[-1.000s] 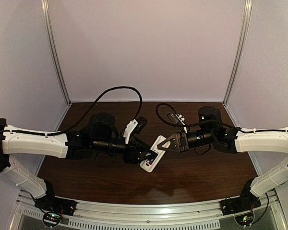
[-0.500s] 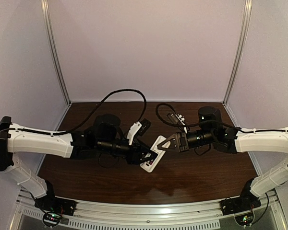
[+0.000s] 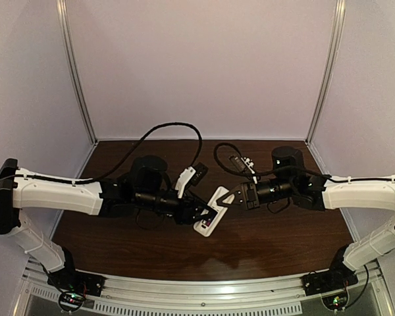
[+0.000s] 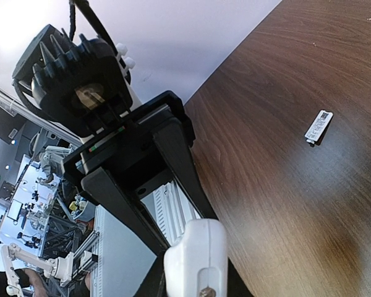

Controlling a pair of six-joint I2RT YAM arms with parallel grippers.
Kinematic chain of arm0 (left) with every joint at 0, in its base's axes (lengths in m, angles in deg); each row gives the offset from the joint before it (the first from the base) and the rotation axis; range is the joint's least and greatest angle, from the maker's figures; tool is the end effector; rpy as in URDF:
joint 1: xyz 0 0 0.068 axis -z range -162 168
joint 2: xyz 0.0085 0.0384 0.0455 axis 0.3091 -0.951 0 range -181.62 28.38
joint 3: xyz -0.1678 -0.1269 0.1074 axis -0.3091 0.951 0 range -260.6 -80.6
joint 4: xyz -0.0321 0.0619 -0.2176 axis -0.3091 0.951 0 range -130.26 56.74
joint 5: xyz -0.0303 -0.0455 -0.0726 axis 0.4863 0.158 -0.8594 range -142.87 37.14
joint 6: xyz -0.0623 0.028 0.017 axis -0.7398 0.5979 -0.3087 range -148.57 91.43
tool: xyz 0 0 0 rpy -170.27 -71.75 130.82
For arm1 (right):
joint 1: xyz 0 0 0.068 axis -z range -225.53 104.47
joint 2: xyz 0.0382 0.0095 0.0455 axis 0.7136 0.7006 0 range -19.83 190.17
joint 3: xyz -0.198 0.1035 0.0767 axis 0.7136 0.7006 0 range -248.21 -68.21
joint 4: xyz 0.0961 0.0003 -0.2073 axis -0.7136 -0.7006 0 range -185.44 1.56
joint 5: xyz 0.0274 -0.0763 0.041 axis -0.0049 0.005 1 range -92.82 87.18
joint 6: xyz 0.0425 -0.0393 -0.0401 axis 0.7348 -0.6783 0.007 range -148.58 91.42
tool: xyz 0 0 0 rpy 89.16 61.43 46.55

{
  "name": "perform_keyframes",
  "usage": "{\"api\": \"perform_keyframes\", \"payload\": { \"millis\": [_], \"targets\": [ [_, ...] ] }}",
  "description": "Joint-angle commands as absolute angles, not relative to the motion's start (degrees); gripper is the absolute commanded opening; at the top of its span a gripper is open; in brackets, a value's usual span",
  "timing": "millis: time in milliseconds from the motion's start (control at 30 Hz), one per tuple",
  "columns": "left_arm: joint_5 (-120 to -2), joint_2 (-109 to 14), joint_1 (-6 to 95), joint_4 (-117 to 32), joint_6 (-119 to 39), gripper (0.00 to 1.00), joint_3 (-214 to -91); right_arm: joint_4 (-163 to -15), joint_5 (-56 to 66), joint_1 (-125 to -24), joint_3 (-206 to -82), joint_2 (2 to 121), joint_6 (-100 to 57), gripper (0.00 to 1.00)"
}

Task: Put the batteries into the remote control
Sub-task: Press the battery in the battery compartment.

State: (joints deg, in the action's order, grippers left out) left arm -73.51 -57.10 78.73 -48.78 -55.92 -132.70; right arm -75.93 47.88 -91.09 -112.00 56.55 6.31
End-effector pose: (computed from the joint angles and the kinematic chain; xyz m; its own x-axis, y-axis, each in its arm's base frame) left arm 0.1417 -0.2944 0.2198 -0.6296 0.2438 -0.7377 0.7695 0.3272 -0.5485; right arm 0.1637 0.2307 0.2329 -0.7470 -0.2442 -0.6184 -0.6508 0.0784 0.7552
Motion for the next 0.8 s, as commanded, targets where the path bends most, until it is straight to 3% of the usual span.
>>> {"api": "perform_keyframes", "payload": {
  "millis": [0,433,667,767],
  "targets": [
    [-69.59,-58.92,78.64,-46.27,-52.29,0.23,-134.26,-71.11,49.20,-91.50,-113.11,54.57,10.27,0.00],
    [-57.90,-61.44,79.68,-37.23,-49.71,0.24,-137.39,-64.33,51.07,-91.54,-112.97,56.86,16.68,0.00],
    [-65.55,-59.21,77.21,-39.73,-50.86,0.31,-135.25,-68.84,50.24,-91.42,-112.95,56.27,13.12,0.00],
    [-69.00,-57.61,76.76,-42.45,-50.04,0.39,-134.20,-70.66,49.69,-91.34,-112.50,56.11,11.60,0.00]
  ]
}}
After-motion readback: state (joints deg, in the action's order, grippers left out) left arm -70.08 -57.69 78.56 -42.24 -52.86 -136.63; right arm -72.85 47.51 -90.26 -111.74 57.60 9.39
